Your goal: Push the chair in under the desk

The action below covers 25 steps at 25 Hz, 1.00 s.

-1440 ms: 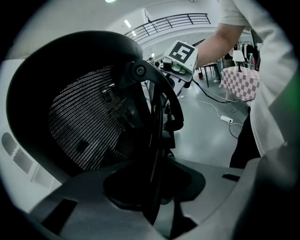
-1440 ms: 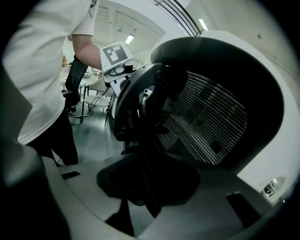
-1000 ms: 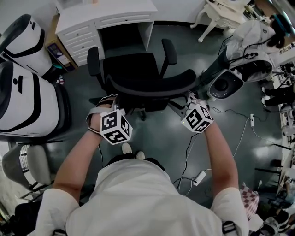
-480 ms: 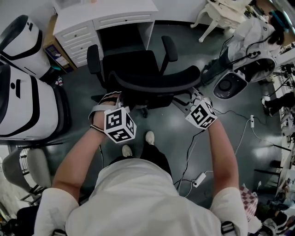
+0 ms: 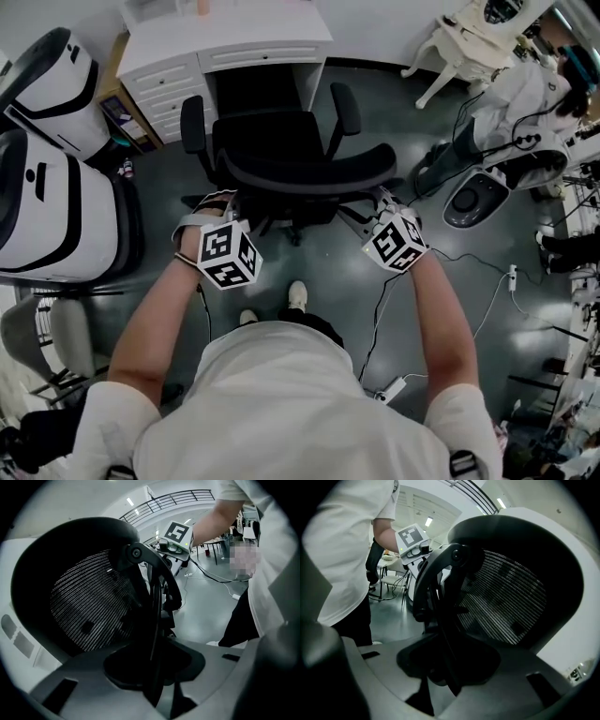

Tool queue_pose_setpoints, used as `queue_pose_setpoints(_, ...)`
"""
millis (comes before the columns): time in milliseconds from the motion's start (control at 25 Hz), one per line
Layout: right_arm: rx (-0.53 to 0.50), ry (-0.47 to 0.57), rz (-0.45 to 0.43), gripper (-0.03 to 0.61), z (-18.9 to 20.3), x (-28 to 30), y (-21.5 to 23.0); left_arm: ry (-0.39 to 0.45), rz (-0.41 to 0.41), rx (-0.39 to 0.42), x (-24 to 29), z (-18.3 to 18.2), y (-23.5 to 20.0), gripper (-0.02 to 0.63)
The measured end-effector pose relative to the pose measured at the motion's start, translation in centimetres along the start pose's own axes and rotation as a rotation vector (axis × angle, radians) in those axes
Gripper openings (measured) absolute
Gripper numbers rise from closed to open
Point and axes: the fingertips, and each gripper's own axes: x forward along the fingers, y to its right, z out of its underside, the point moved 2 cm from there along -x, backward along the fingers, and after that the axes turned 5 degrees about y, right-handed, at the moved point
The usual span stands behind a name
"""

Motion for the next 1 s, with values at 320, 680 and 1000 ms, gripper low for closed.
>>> queue_pose_setpoints(320, -0.017, 0.015, -0.004, 0.133, 1.0, 1.4, 2.5, 0.002, -0.010, 0.001, 1.9, 0.2, -2.2, 0.123)
queue_pose_setpoints(680, -0.030, 0.037, -0.014, 0.133, 1.5, 2.8, 5.4, -0.003, -0.031, -0.003, 3.4, 0.2, -4.8, 0.123)
queue_pose_setpoints(1000, -0.032, 0.037, -0.022, 0.133, 2.0, 4.0, 7.7, -0.006, -0.044, -0.004, 4.7, 0.4, -7.0, 0.123)
